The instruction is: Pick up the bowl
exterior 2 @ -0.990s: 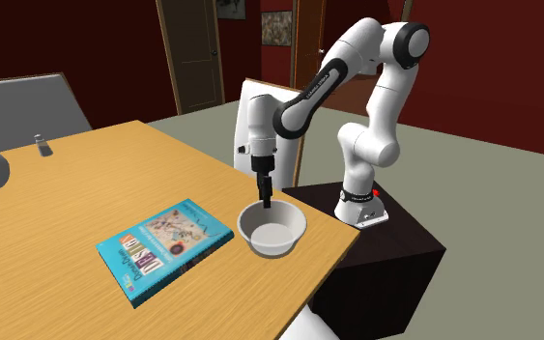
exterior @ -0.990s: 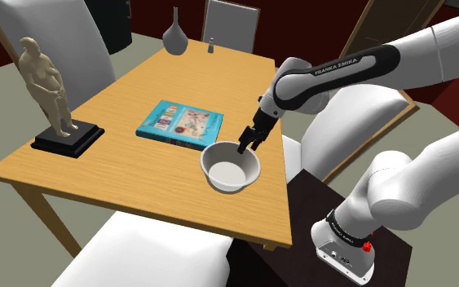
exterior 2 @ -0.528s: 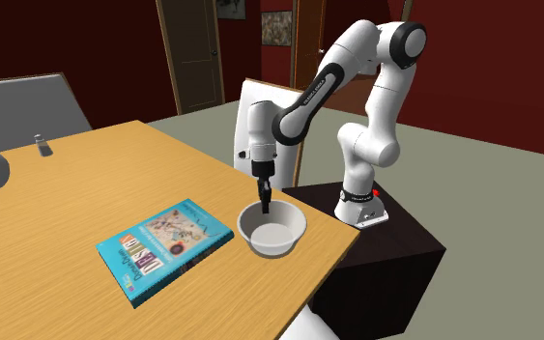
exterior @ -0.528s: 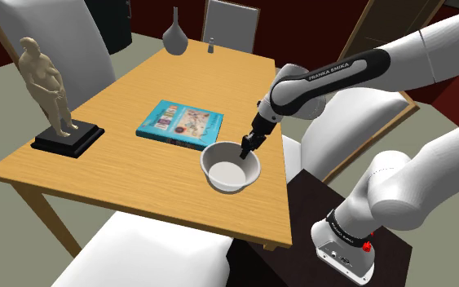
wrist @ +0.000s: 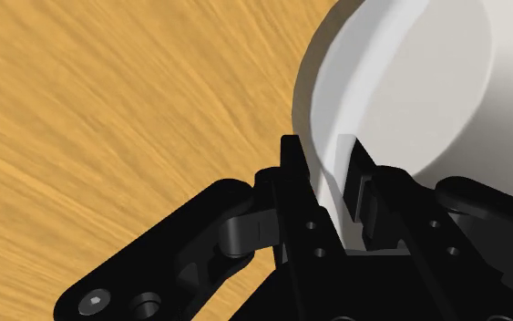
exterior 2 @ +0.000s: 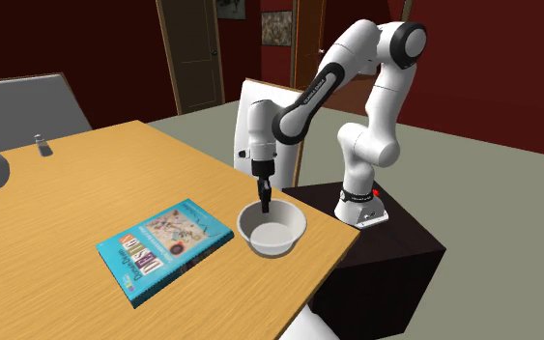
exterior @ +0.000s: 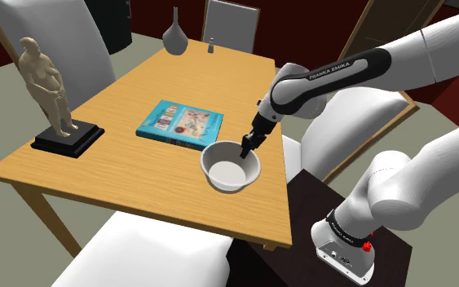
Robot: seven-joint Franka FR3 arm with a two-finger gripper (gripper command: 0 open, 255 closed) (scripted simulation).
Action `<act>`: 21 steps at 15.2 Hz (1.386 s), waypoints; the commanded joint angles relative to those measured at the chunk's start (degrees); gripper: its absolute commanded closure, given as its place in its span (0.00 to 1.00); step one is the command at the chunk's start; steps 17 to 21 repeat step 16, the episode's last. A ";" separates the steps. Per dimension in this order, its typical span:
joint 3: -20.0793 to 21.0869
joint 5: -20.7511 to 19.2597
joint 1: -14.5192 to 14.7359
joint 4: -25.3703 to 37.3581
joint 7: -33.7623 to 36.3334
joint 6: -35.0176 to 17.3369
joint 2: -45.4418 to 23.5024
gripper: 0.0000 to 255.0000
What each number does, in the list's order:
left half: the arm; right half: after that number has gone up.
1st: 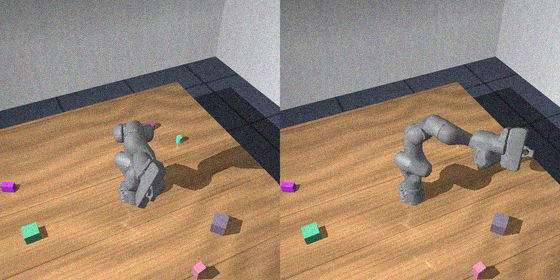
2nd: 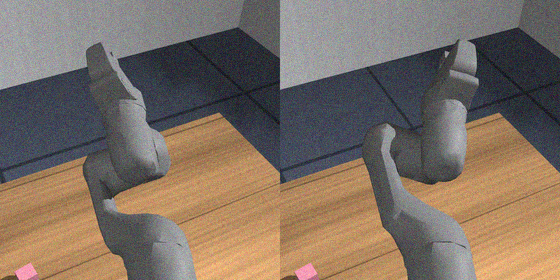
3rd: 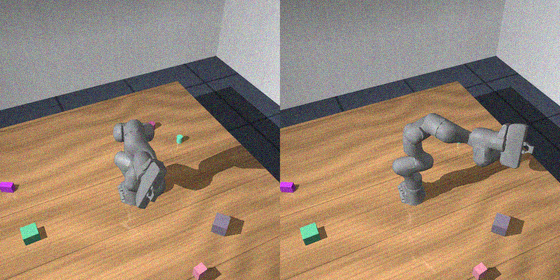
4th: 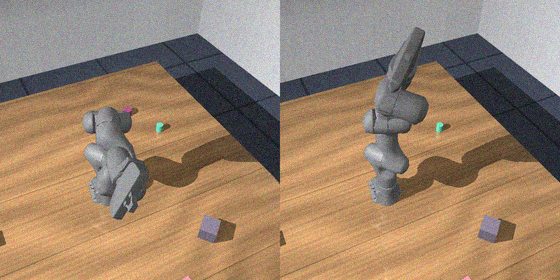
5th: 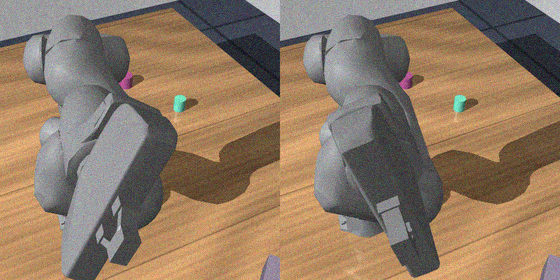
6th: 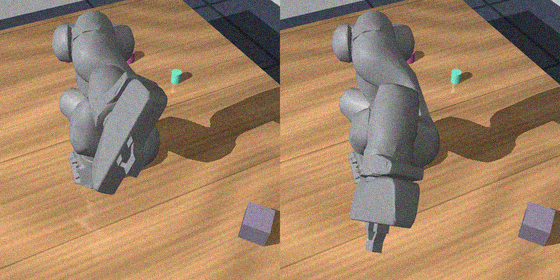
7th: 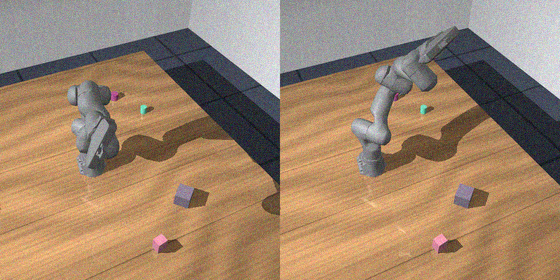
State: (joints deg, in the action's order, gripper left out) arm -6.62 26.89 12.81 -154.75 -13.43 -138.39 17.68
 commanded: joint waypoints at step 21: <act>1.07 -5.51 -2.28 5.14 6.74 12.34 8.09 1.00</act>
